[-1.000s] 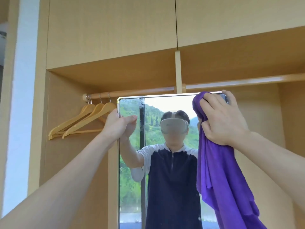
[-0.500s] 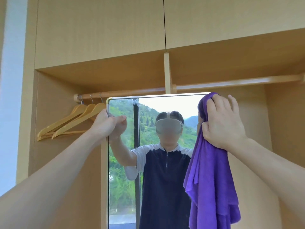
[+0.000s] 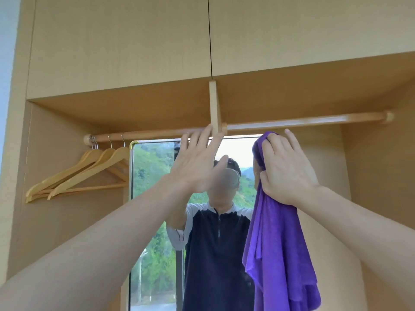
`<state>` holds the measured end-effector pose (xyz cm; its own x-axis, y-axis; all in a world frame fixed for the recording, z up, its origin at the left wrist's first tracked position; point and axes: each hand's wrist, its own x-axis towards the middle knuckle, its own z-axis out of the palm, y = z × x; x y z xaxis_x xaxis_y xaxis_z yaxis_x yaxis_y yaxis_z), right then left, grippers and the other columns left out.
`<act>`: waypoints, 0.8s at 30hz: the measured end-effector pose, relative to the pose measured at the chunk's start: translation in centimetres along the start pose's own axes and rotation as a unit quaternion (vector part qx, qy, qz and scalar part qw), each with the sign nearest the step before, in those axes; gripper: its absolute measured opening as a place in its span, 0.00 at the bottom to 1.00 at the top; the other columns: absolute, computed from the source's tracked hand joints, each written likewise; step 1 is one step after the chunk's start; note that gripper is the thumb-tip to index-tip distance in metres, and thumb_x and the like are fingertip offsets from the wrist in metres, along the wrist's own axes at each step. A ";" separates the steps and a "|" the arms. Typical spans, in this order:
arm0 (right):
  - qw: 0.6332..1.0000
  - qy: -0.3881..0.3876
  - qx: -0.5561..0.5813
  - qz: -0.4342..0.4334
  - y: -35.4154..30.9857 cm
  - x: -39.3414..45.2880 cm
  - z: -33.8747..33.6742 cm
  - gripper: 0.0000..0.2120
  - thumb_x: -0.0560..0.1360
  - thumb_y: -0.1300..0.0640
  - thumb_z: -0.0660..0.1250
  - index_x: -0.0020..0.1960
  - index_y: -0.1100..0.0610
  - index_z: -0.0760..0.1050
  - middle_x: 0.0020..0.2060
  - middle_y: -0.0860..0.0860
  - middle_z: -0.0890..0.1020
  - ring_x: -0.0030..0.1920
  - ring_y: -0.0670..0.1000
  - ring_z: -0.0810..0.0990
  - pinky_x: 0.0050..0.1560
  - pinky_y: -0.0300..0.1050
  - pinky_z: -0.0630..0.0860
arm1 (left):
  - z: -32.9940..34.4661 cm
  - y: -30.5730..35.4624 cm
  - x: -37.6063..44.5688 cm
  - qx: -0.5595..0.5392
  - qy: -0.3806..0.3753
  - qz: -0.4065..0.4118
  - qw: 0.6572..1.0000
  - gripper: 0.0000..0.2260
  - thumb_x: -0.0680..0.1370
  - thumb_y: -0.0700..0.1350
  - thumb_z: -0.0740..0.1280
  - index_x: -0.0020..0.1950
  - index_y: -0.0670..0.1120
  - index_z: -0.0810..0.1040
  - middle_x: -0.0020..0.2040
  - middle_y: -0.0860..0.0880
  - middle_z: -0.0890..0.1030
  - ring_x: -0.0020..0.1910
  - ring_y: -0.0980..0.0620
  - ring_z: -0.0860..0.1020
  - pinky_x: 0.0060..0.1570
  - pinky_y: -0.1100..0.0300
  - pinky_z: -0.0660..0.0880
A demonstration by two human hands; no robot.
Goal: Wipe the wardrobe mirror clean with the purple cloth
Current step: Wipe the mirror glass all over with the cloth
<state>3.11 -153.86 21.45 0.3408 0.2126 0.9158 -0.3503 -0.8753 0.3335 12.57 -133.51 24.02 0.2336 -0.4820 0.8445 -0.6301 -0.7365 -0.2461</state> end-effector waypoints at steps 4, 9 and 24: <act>0.997 0.020 0.053 0.043 -1.0 -1.4 1.0 0.19 0.68 0.54 0.50 0.51 0.61 0.71 0.49 0.56 0.73 0.55 0.60 0.73 0.75 0.61 0.63 | 2.1 -0.2 0.0 0.049 0.070 0.015 0.996 0.25 0.81 0.56 0.53 0.77 0.49 0.60 0.74 0.46 0.66 0.72 0.42 0.65 0.74 0.41 0.55; 0.995 -0.019 0.103 -0.001 -3.3 -8.7 3.5 0.14 0.69 0.57 0.59 0.53 0.61 0.73 0.50 0.54 0.73 0.55 0.59 0.75 0.76 0.60 0.62 | 3.1 0.2 0.8 0.070 0.081 -0.002 0.994 0.26 0.80 0.57 0.54 0.75 0.47 0.62 0.75 0.44 0.66 0.70 0.39 0.67 0.72 0.40 0.58; 0.997 0.029 0.063 0.039 0.5 0.0 1.0 0.20 0.67 0.52 0.50 0.52 0.60 0.70 0.54 0.57 0.74 0.58 0.60 0.73 0.79 0.62 0.54 | 3.1 -0.5 0.6 0.110 0.096 0.016 0.989 0.29 0.82 0.60 0.52 0.80 0.49 0.58 0.76 0.41 0.66 0.70 0.39 0.66 0.70 0.43 0.60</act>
<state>3.84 -154.79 21.42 0.2636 0.1633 0.9507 -0.2597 -0.9372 0.2330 15.36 -134.88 23.21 0.0577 -0.4234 0.9041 -0.4541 -0.8177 -0.3539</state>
